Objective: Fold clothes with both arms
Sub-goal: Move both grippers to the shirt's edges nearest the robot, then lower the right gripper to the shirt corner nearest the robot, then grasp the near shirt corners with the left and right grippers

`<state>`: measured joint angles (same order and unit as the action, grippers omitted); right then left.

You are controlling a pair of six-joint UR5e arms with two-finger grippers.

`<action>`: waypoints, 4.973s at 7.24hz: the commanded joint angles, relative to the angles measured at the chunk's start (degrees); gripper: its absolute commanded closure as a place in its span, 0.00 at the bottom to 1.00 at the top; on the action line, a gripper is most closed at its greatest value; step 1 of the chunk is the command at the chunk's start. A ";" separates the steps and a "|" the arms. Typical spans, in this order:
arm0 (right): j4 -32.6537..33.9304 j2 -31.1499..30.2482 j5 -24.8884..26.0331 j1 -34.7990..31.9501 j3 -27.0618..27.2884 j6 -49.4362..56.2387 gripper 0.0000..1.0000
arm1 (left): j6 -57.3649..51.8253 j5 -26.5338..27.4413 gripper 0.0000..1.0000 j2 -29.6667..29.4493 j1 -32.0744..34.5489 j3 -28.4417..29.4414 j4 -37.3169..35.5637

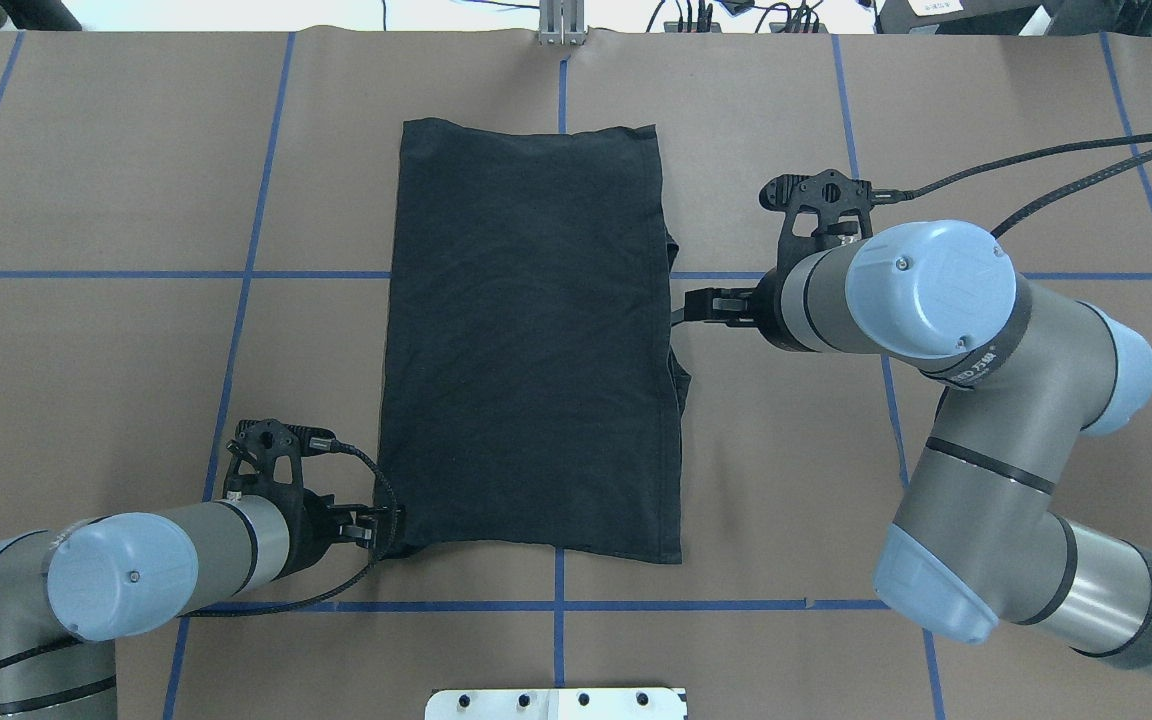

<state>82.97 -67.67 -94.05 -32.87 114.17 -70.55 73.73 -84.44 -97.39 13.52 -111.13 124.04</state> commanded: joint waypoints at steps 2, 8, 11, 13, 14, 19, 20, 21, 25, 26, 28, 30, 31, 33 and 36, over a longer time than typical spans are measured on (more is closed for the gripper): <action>0.00 0.00 0.01 0.00 0.09 0.06 0.00 | 1.24 0.06 0.36 -0.26 -0.77 0.39 -0.11; -0.09 0.00 -0.08 0.00 0.09 0.06 0.00 | 1.41 -0.47 0.41 -1.75 -1.48 0.56 -0.29; -0.09 0.00 -0.08 0.09 0.09 -0.02 0.00 | 1.41 -0.55 0.41 -1.66 -1.48 1.18 -0.37; 0.00 0.08 -0.08 0.18 0.09 -0.02 0.00 | 1.59 -0.64 0.51 -1.84 -1.57 1.71 -0.29; 0.00 0.08 -0.08 0.18 0.09 -0.02 0.00 | 3.33 -0.64 0.63 -1.84 -1.65 1.71 -0.29; 0.00 0.17 0.62 0.79 0.18 -0.81 0.00 | 5.54 -0.56 1.00 -1.84 -2.01 0.83 -0.20; 0.00 0.69 0.98 2.18 0.61 -3.51 0.00 | 5.54 -0.64 1.00 -1.93 -2.01 0.83 -0.20; 0.17 0.61 3.41 5.68 0.79 -13.28 0.01 | 5.72 -0.64 1.00 -1.93 -2.01 0.92 -0.20; 0.79 0.96 15.20 20.71 -2.18 -27.25 0.00 | 6.95 -0.56 1.00 -2.19 -2.01 0.83 -0.11; 0.79 2.27 17.39 22.31 -4.89 -28.14 0.00 | 7.56 -0.56 1.00 -2.10 -2.18 0.83 -0.11; 0.70 5.87 17.59 22.32 -10.00 -30.08 0.02 | 7.65 -0.56 1.00 -2.10 -2.18 0.83 -0.11; 0.70 5.80 17.94 22.32 -10.72 -30.87 0.05 | 7.65 -0.56 1.00 -2.10 -2.18 0.83 -0.11; 0.70 5.88 18.46 22.32 -10.90 -30.87 0.05 | 7.65 -0.56 1.00 -2.10 -2.18 0.83 -0.11; 0.70 5.97 18.64 22.24 -11.07 -30.96 0.18 | 7.65 -0.56 1.00 -2.19 -2.27 0.74 -0.11; 0.61 7.03 19.08 22.15 -13.09 -33.85 0.25 | 7.65 -0.56 1.00 -2.45 -2.18 0.74 -0.11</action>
<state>83.65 -61.02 -75.16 -10.70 102.05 -103.17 81.39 -84.99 -99.65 11.30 -110.39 123.93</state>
